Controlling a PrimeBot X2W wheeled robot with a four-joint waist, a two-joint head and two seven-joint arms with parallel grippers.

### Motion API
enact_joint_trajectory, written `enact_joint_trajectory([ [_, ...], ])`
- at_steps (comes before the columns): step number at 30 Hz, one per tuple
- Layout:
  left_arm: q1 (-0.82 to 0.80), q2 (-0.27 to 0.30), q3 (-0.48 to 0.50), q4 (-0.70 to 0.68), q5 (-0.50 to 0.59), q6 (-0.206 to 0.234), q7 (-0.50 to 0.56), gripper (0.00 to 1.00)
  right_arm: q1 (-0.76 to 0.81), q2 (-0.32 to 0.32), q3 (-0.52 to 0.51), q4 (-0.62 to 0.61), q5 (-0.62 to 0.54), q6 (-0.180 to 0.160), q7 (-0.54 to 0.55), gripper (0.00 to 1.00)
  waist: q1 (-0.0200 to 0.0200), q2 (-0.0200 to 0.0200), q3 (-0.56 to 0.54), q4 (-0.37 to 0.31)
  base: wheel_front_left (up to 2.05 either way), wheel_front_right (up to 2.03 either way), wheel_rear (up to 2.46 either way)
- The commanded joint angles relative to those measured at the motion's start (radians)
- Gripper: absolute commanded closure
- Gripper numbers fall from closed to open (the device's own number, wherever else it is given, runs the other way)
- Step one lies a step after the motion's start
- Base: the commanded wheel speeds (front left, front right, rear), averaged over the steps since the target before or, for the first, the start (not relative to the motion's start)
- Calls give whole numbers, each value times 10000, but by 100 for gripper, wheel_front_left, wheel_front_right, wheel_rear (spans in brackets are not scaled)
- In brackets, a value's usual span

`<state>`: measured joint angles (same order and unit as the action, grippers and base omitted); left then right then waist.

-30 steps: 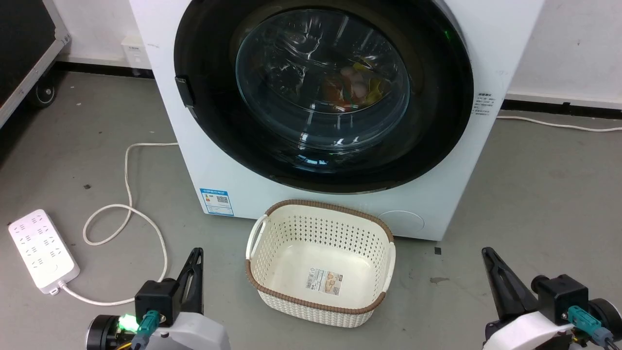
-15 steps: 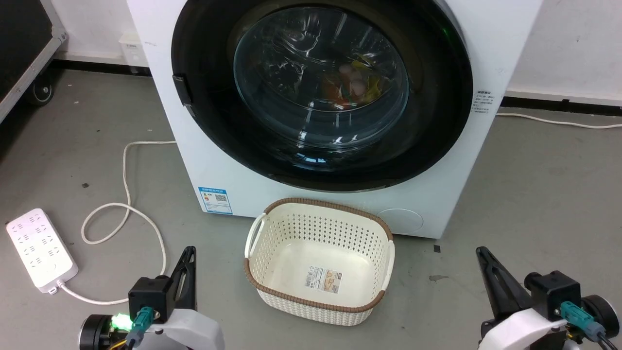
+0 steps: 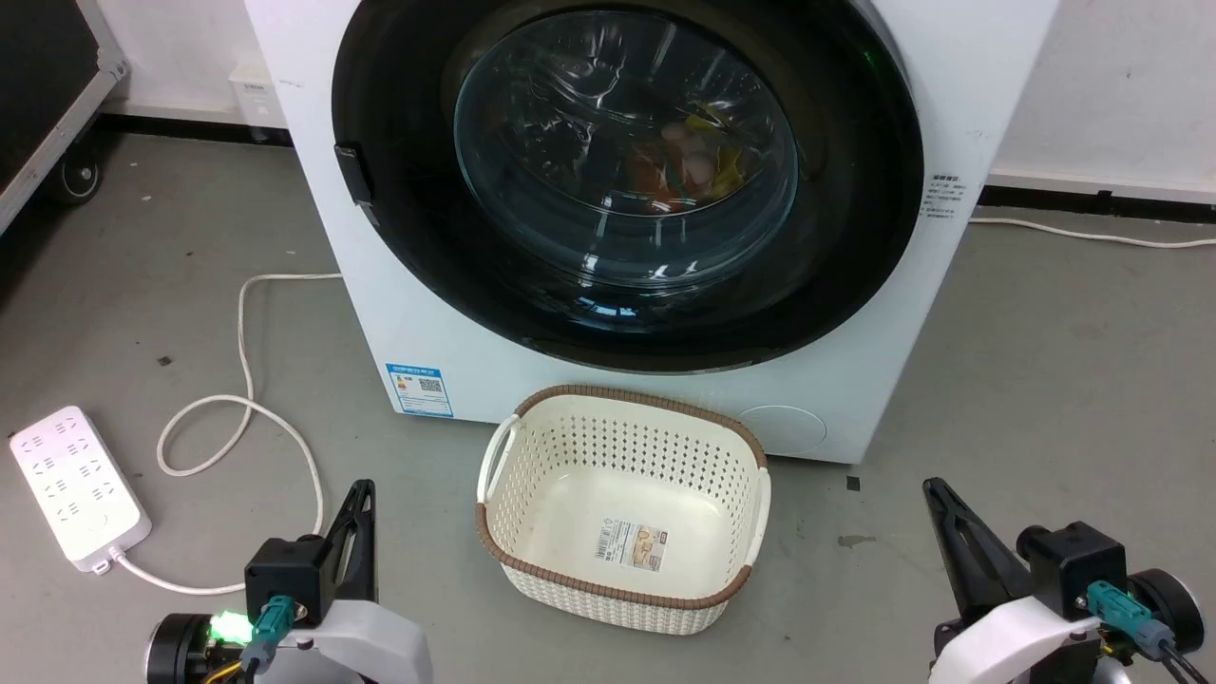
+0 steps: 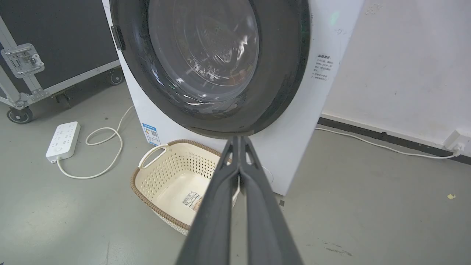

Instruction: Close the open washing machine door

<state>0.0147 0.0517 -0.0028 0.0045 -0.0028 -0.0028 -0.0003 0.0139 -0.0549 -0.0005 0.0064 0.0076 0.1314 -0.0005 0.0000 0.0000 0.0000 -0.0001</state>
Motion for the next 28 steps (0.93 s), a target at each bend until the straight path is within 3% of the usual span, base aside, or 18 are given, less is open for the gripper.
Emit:
enact_joint_trajectory([
  [1, -147, -15, 28, -45, 28, 28, 3, 100, -139, 47, 5, -64, -76, -7, 5, 100, 0, 0, 0, 1, 0, 0, 0],
  [28, -147, -15, 28, -45, 28, 28, 3, 100, -139, 47, 5, -64, -76, -7, 5, 100, 0, 0, 0, 1, 0, 0, 0],
])
